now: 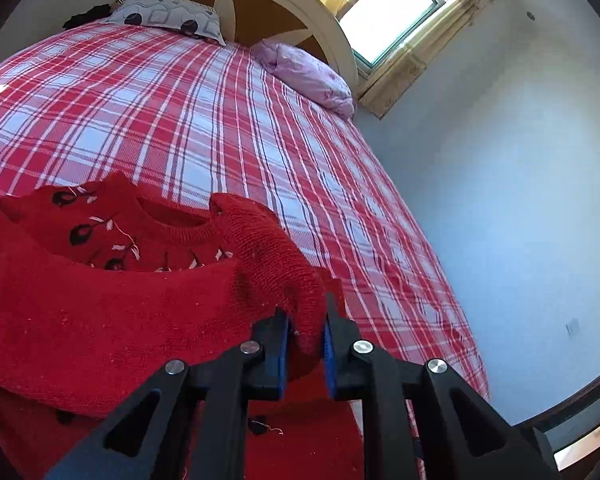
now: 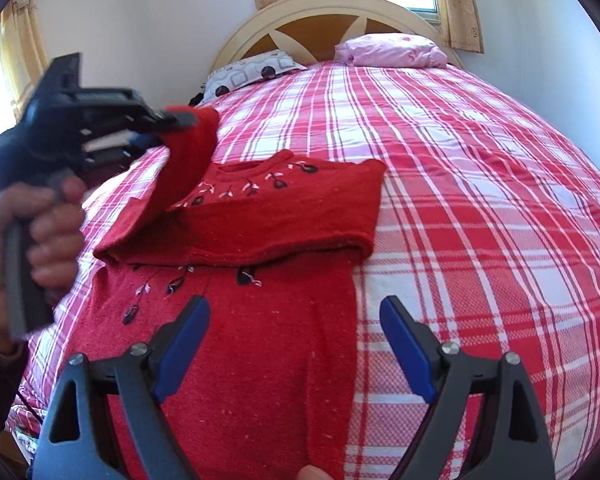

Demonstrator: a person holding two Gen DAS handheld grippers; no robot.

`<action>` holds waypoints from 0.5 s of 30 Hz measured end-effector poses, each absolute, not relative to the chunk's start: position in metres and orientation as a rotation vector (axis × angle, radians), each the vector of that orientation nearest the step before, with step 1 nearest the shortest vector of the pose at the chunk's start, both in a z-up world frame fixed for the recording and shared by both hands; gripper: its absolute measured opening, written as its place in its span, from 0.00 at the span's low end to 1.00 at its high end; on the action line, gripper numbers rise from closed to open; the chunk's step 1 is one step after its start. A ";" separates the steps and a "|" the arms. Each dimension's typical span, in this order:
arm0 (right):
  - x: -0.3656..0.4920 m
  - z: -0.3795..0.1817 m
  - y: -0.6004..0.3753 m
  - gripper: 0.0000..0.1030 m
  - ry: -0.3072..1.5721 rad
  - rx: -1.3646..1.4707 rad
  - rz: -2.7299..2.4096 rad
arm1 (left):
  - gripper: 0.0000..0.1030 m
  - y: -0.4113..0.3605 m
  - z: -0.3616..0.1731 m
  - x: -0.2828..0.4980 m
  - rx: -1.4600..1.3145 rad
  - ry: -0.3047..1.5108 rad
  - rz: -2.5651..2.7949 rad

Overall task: Fold small clothes
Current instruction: 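Lift the held sleeve with the left gripper, fold it across the body, release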

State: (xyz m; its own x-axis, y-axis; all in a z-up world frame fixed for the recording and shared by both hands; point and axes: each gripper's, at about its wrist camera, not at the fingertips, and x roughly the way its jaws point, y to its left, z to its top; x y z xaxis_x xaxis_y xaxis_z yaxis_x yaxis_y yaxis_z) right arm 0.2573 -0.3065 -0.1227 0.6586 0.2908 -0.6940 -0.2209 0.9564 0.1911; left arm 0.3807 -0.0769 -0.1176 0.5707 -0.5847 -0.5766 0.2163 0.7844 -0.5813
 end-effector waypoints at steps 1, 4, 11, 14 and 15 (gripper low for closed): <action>0.258 -0.125 -0.307 0.87 0.805 0.094 0.287 | 0.14 -0.086 -0.121 0.383 -0.459 0.855 -0.500; 0.261 -0.132 -0.309 0.87 0.821 0.103 0.280 | 0.17 -0.115 -0.129 0.389 -0.376 0.915 -0.534; 0.263 -0.143 -0.320 0.87 0.841 0.113 0.260 | 0.57 -0.127 -0.117 0.372 -0.288 0.907 -0.651; 0.265 -0.144 -0.325 0.87 0.844 0.123 0.246 | 0.61 -0.107 -0.109 0.365 -0.265 0.867 -0.654; 0.265 -0.143 -0.328 0.87 0.843 0.130 0.243 | 0.61 -0.102 -0.109 0.363 -0.243 0.863 -0.640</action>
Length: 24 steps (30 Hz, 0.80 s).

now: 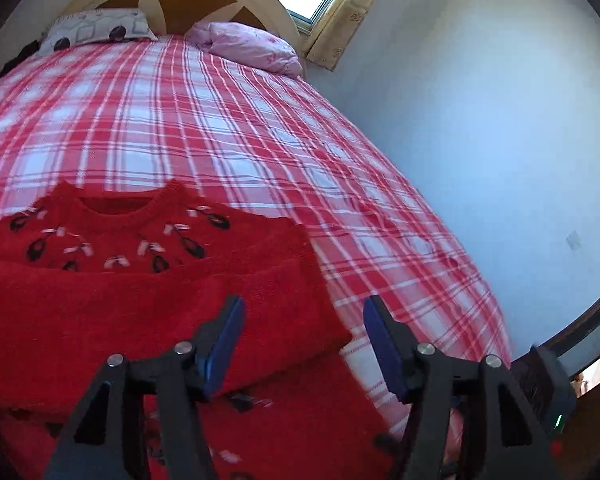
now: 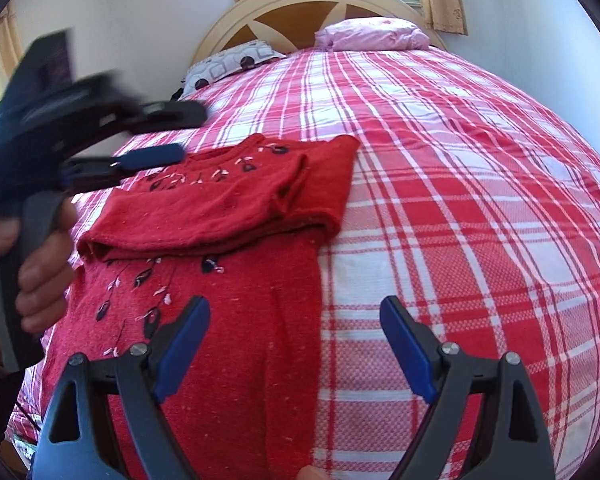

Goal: Fold small clothes

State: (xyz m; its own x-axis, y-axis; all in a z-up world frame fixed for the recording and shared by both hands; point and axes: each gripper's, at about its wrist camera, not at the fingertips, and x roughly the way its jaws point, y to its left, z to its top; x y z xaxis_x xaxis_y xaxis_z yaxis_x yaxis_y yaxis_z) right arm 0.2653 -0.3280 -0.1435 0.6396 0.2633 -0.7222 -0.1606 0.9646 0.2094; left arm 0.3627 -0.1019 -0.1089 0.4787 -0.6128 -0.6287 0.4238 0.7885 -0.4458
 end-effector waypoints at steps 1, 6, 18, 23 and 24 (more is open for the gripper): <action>0.265 -0.143 -0.329 0.87 0.842 0.136 0.243 | 0.61 -0.091 -0.110 0.356 -0.207 0.857 -0.610; 0.273 -0.133 -0.339 0.81 0.832 0.182 0.254 | 0.61 -0.005 -0.123 0.314 -0.088 0.791 -0.393; 0.328 -0.141 -0.313 0.75 0.937 0.274 0.331 | 0.61 0.093 -0.184 0.282 -0.033 0.839 -0.178; 0.339 -0.144 -0.307 0.65 0.966 0.280 0.316 | 0.61 0.093 -0.188 0.305 0.009 0.818 -0.093; 0.341 -0.144 -0.309 0.64 0.966 0.285 0.305 | 0.61 0.095 -0.189 0.310 -0.007 0.824 -0.094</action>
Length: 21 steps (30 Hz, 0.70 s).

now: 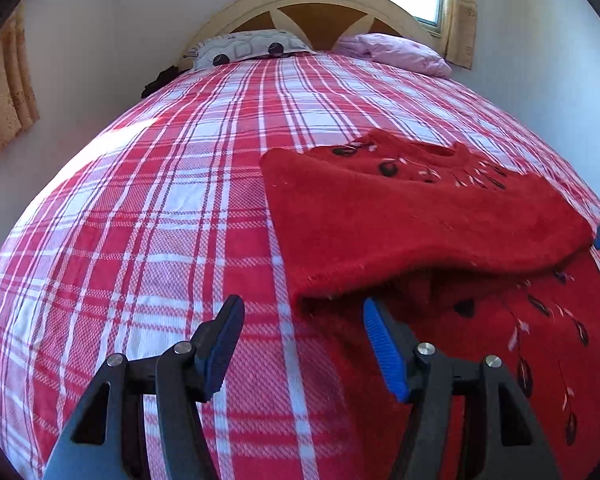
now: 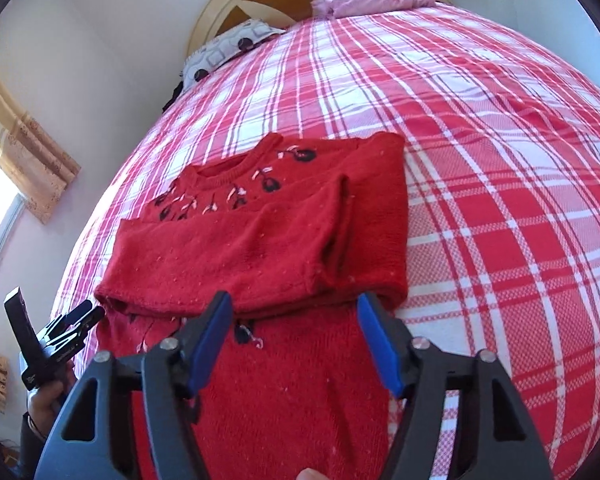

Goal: Fold small clothes

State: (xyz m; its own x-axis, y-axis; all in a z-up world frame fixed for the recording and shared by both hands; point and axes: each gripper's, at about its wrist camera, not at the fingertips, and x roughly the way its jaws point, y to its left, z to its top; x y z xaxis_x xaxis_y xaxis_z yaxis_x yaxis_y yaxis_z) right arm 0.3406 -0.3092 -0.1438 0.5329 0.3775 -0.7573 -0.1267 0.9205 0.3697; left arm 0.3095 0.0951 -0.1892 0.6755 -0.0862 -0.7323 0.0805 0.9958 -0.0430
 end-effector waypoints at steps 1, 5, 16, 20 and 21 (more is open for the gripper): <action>0.342 -0.144 -0.311 0.63 0.966 0.290 0.295 | 0.61 0.098 -0.191 0.312 -0.020 0.826 -0.100; 0.351 -0.146 -0.314 0.55 0.982 0.306 0.279 | 0.61 0.100 -0.200 0.317 -0.041 0.847 -0.111; 0.382 -0.162 -0.301 0.20 1.048 0.302 0.250 | 0.61 0.105 -0.204 0.318 -0.095 0.861 -0.142; 0.376 -0.152 -0.298 0.17 1.019 0.269 0.263 | 0.61 0.102 -0.204 0.317 -0.080 0.862 -0.139; 0.373 -0.148 -0.296 0.17 1.008 0.248 0.263 | 0.61 0.102 -0.204 0.317 -0.075 0.861 -0.139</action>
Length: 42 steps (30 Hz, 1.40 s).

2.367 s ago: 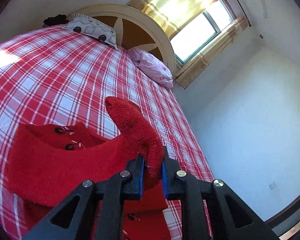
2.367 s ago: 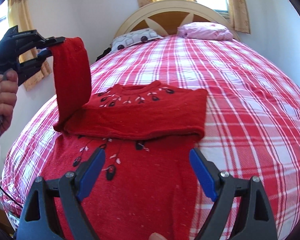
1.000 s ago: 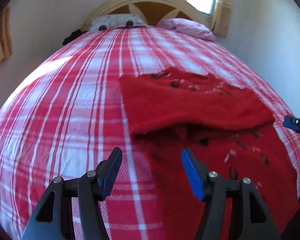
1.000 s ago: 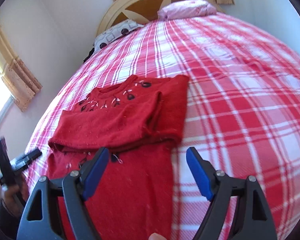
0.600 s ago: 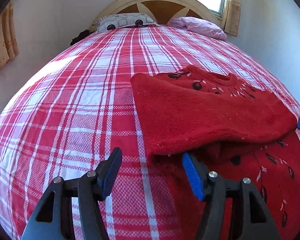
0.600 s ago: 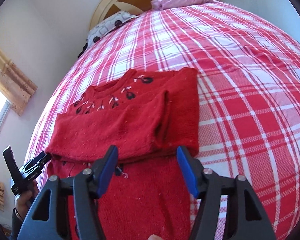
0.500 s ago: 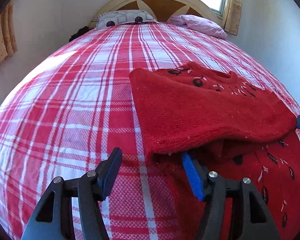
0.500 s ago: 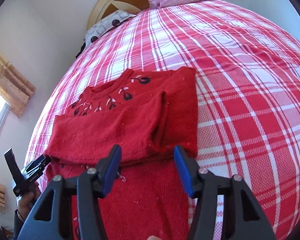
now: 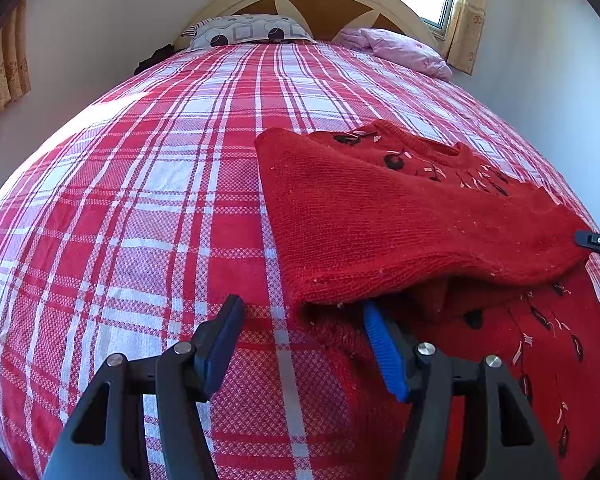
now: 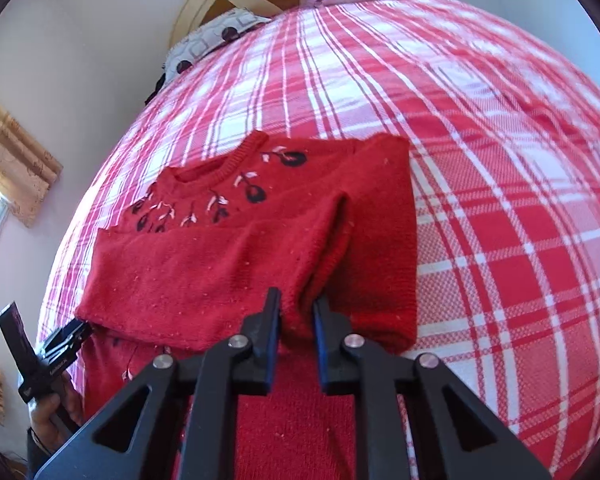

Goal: Fold small clothes

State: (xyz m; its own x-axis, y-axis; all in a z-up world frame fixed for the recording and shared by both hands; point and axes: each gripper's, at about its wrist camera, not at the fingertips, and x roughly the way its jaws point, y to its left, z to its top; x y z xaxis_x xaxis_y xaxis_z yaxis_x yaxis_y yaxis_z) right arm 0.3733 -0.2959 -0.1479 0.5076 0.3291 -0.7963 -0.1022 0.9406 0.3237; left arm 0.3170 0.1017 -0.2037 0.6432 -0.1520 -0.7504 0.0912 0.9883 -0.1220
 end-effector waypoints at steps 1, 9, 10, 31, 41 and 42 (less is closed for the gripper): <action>0.371 -0.144 -0.294 0.16 0.993 0.229 0.261 | 0.61 0.101 -0.203 0.317 -0.071 0.860 -0.140; 0.377 -0.123 -0.310 0.14 0.916 0.225 0.213 | 0.61 0.100 -0.203 0.316 -0.067 0.856 -0.146; 0.379 -0.128 -0.312 0.14 0.931 0.224 0.208 | 0.61 0.101 -0.203 0.316 -0.068 0.856 -0.146; 0.376 -0.159 -0.320 0.34 0.957 0.192 0.176 | 0.62 0.047 -0.131 0.330 -0.014 0.705 -0.271; 0.322 -0.114 -0.271 0.63 0.837 0.136 0.325 | 0.62 0.120 -0.157 0.335 -0.171 0.727 -0.097; 0.319 -0.116 -0.249 0.63 0.854 0.139 0.422 | 0.62 0.126 -0.160 0.336 -0.192 0.726 -0.078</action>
